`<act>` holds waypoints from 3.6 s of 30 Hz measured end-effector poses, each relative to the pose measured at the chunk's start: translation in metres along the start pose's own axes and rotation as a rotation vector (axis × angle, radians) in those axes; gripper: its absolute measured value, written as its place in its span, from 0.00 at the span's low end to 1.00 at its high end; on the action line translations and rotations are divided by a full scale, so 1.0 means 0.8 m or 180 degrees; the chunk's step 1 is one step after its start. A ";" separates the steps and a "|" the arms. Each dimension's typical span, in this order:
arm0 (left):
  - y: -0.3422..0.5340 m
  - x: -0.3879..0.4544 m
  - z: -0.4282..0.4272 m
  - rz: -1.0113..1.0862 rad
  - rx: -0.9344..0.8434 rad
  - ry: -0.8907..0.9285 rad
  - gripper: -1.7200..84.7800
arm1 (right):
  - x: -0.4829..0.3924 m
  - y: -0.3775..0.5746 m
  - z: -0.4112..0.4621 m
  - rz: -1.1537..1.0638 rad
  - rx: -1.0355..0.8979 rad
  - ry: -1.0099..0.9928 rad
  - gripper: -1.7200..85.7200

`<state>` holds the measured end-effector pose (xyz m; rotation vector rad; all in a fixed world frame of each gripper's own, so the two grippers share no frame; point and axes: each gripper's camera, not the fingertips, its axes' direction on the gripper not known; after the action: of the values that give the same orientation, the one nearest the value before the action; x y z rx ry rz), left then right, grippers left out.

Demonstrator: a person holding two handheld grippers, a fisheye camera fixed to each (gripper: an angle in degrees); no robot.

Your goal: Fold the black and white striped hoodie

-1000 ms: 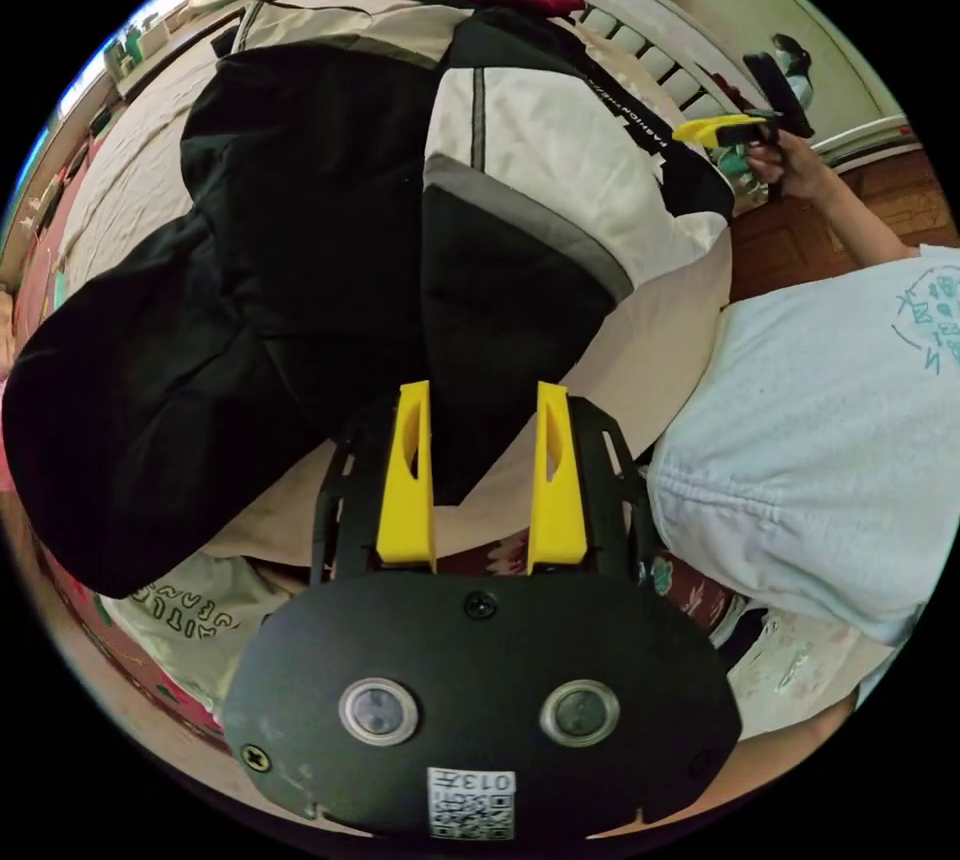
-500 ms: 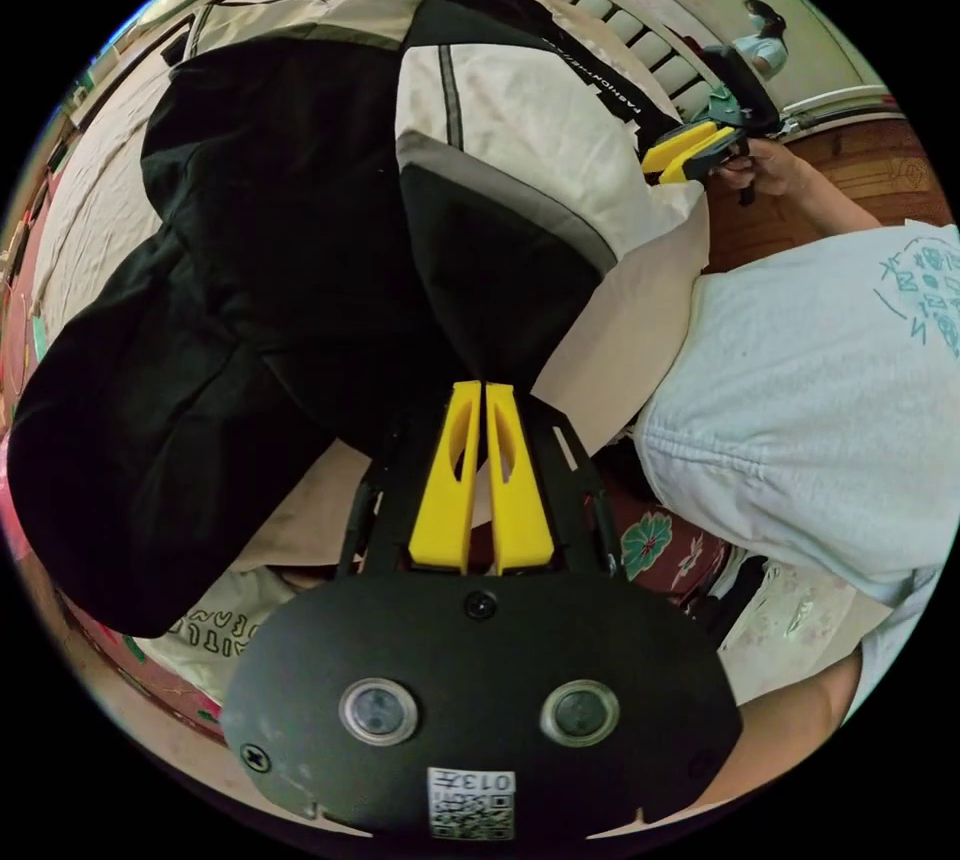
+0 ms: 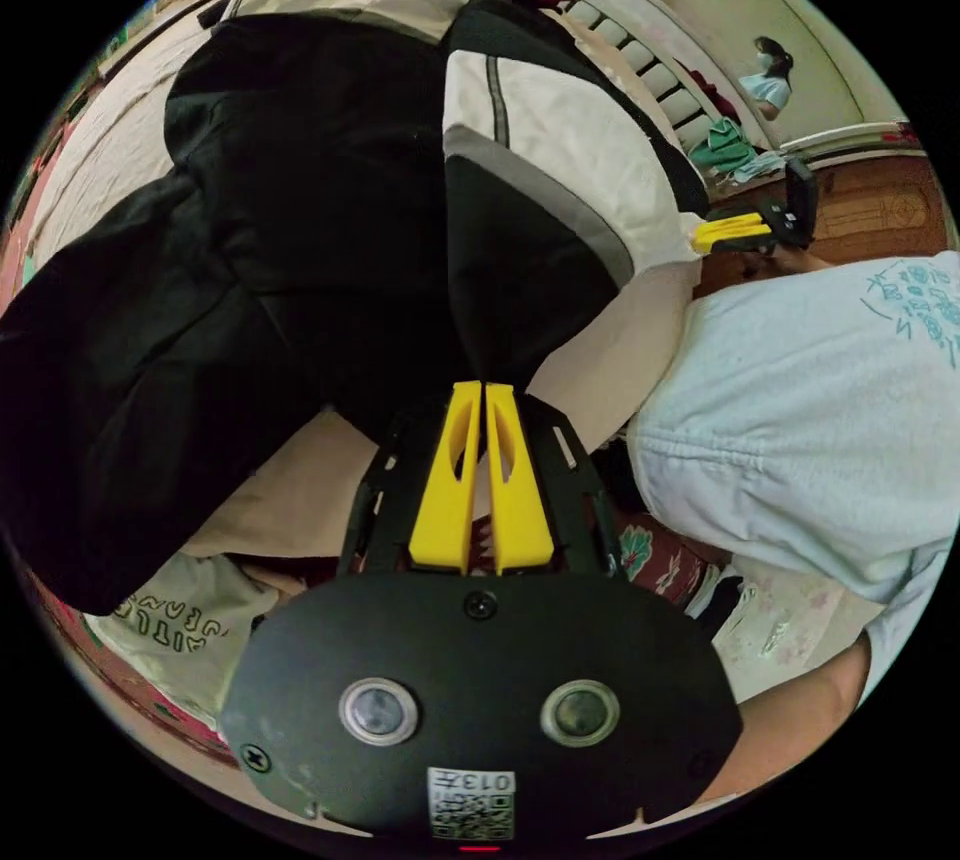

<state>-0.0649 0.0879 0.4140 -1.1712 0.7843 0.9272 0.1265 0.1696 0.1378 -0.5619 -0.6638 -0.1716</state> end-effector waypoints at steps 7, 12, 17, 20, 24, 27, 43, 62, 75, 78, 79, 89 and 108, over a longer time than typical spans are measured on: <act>0.022 0.003 -0.026 -0.0165 0.0171 0.0012 0.08 | 0.027 -0.027 -0.064 0.0206 0.0445 -0.0349 0.11; 0.024 0.013 -0.058 -0.0311 0.0847 0.0153 0.11 | 0.064 -0.086 -0.013 0.0612 0.0205 -0.0699 0.14; -0.023 0.014 0.011 -0.0408 0.0262 -0.0080 0.11 | 0.069 -0.120 0.046 0.0766 -0.0081 -0.1071 0.11; -0.031 0.021 0.020 -0.0252 0.0110 -0.0236 0.04 | 0.064 -0.129 0.042 0.0764 -0.0115 -0.0981 0.06; -0.008 0.041 -0.014 0.0051 0.0236 -0.0184 0.02 | 0.029 -0.128 0.001 0.0154 0.0184 -0.0730 0.04; 0.018 0.046 -0.029 0.0098 0.0363 -0.0074 0.02 | 0.015 -0.116 -0.015 -0.0052 0.0505 -0.0815 0.03; 0.070 0.032 -0.041 -0.0307 0.0855 0.0504 0.12 | 0.041 -0.016 -0.056 0.0782 0.0116 0.0154 0.04; 0.028 0.082 0.013 -0.0726 0.0997 -0.0043 0.15 | 0.068 -0.056 -0.097 0.0990 0.0558 0.0356 0.10; 0.002 0.100 0.099 -0.0845 0.0497 -0.0321 0.03 | 0.169 -0.251 -0.044 0.1224 0.0351 0.0001 0.08; 0.011 0.120 0.090 -0.0733 0.0605 -0.0452 0.02 | 0.130 -0.255 -0.083 0.0682 0.0733 0.0182 0.06; 0.014 0.124 0.086 -0.0721 0.0647 -0.0465 0.02 | 0.108 -0.255 -0.103 0.0377 0.0910 0.0256 0.06; 0.043 0.147 -0.012 -0.0803 0.1571 -0.1168 0.01 | -0.022 -0.381 -0.229 -0.0978 0.1989 0.1149 0.06; 0.124 0.076 0.040 -0.0728 0.1436 -0.0483 0.15 | 0.091 -0.196 -0.233 -0.0230 0.1185 0.0662 0.13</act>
<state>-0.1282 0.1431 0.3271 -0.7657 0.6752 0.5997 0.2323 -0.0619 0.1315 -0.1591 -0.4971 -0.1666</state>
